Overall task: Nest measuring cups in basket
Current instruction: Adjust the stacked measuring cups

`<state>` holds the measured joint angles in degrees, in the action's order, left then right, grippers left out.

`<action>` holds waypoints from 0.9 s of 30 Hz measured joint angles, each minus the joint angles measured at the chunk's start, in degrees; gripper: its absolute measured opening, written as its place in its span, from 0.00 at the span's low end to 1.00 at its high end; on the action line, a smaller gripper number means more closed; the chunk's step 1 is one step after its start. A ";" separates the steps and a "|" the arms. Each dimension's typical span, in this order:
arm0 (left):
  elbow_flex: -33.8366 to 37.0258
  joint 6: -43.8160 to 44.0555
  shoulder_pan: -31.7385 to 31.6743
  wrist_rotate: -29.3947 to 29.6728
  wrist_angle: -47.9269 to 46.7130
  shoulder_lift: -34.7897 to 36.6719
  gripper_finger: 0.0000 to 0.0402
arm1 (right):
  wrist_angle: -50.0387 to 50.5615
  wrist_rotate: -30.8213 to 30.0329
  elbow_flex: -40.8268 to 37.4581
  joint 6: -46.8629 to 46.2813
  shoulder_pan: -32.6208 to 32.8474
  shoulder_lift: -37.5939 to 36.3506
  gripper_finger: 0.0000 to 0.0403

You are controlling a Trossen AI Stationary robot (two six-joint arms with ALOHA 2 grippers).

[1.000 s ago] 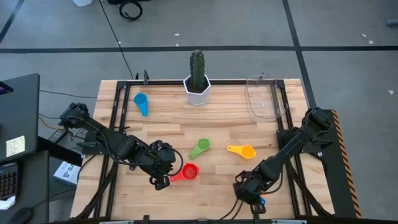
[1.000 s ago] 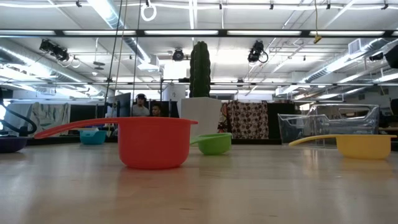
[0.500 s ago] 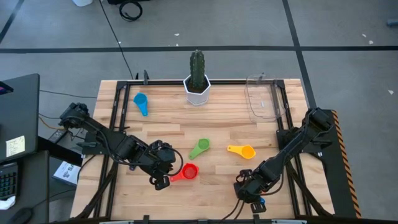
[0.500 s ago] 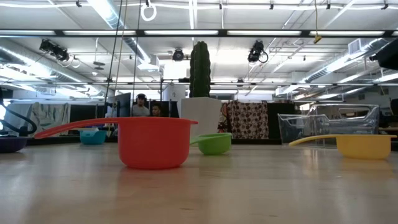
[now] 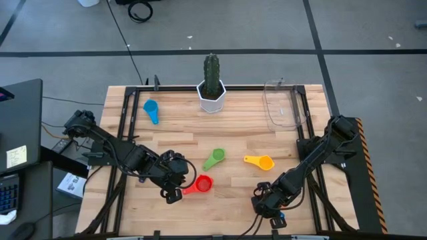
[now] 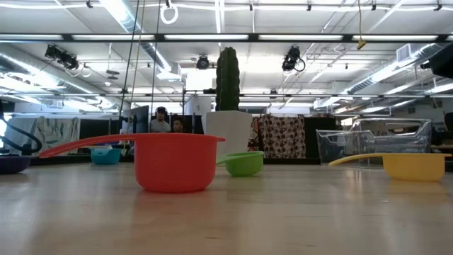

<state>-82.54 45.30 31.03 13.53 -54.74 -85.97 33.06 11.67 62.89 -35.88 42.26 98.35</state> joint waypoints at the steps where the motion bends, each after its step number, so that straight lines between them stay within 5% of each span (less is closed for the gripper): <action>1: 0.00 0.01 0.00 0.01 0.00 0.00 0.15 | 0.00 0.17 0.00 -0.02 0.00 0.02 0.29; 27: 0.00 0.11 0.02 -0.01 -0.02 0.00 0.15 | -1.80 0.23 0.00 -1.87 0.80 0.02 0.29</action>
<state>-82.54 45.41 31.05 13.52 -54.76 -85.97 31.26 11.90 62.89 -37.75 43.06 98.37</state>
